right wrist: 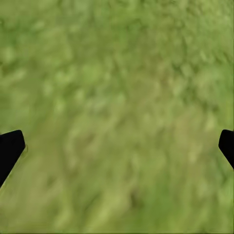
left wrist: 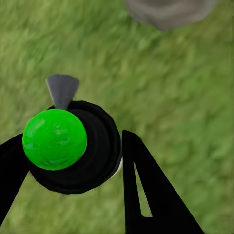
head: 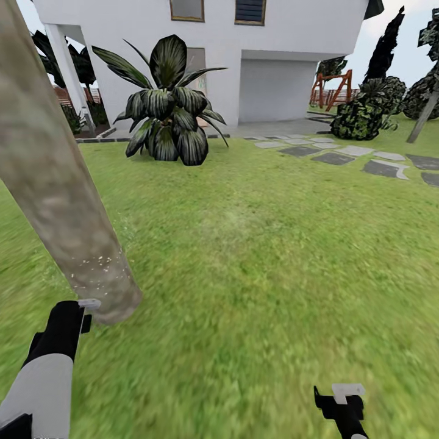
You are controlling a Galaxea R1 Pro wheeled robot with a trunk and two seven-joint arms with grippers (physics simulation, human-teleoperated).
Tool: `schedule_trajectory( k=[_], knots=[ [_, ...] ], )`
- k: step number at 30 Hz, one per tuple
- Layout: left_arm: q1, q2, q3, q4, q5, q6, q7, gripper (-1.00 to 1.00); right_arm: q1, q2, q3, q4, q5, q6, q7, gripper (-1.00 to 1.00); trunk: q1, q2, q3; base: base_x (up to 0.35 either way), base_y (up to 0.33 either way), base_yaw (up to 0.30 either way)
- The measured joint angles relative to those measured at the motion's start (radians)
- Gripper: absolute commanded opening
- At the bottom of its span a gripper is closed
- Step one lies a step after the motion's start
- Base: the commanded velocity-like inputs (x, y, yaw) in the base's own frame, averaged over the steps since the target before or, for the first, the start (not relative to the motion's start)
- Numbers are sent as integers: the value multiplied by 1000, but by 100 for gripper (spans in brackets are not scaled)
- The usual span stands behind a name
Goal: In the garden, pick up the pesticide atomizer on the floor and spray pesticide onto both trees until each tree trunk is fully covered.
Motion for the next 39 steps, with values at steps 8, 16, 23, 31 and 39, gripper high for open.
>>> schedule_trajectory(
  k=[8, 16, 23, 31, 39],
  knots=[
    [2, -28, 42, 14, 6, -9, 0, -100, 0, 2, 1, 0, 0, 0, 0, 100, 0, 0, 0, 102, 88, 5],
    [10, -27, 81, 41, -5, -113, 0, -100, 0, 4, 1, 0, 0, -1, -2, 100, 1, 0, 0, 1, 1, 246],
    [16, -22, 151, 30, 4, -127, -1, -100, 0, 4, 1, 0, 0, -1, -2, 100, 0, 0, 0, 0, 0, 213],
    [16, -32, 150, 31, 5, -131, -4, -100, 0, 3, 1, 0, 0, -1, -1, 100, 0, 0, 0, 0, -180, 9],
    [16, -32, 152, 31, 6, -136, -9, -100, 0, 3, 1, 0, 0, -1, -1, 100, 0, 0, 0, -16, -267, 0]
  ],
)
